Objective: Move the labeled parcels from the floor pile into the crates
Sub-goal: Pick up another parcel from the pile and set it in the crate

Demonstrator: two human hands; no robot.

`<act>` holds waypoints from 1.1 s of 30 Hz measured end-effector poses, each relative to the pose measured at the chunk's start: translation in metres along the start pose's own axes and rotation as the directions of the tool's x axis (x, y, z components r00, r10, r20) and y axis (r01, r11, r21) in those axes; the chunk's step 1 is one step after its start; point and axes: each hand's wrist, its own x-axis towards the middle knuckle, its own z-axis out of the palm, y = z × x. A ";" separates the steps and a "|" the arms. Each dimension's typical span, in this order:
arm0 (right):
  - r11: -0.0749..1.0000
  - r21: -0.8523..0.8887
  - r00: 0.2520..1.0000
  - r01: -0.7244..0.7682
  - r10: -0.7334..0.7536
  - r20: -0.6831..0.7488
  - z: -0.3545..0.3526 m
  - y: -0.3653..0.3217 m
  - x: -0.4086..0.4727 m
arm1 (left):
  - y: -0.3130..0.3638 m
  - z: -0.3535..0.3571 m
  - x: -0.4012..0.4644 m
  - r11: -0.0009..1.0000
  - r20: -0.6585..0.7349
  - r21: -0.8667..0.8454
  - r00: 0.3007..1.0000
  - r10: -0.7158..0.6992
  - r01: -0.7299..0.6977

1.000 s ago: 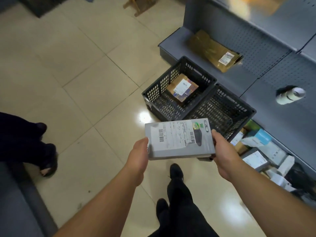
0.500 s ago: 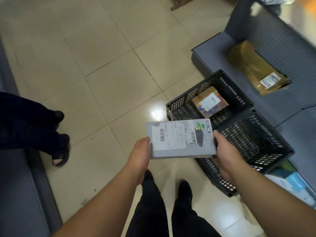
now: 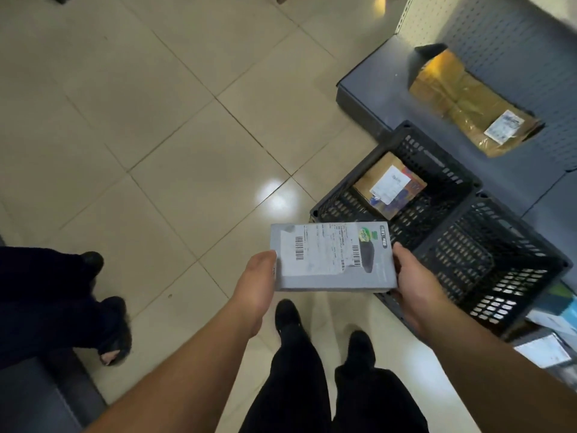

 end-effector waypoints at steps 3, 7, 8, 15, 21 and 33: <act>0.997 0.059 0.999 -0.049 0.049 -0.011 0.001 -0.003 0.010 | 0.020 0.004 0.018 0.998 0.023 0.055 1.000 -0.001 0.000; 0.988 0.120 0.993 -0.097 0.104 -0.056 -0.013 -0.010 0.032 | 0.042 0.028 0.041 0.991 0.071 0.128 0.997 0.017 -0.026; 0.984 0.140 0.991 -0.109 0.119 -0.063 -0.017 -0.012 0.040 | 0.047 0.036 0.047 0.988 0.077 0.150 0.997 0.029 -0.041; 0.951 0.233 0.970 -0.204 0.228 -0.079 -0.055 -0.023 0.091 | 0.084 0.100 0.081 0.936 0.052 0.340 0.996 0.075 -0.088; 0.923 0.296 0.949 -0.245 0.291 -0.124 -0.076 -0.018 0.139 | 0.102 0.159 0.124 0.881 0.075 0.459 0.993 0.093 -0.117; 0.792 0.510 0.903 -0.335 0.424 -0.065 -0.070 0.004 0.283 | 0.095 0.257 0.261 0.769 0.137 0.633 0.991 0.007 -0.093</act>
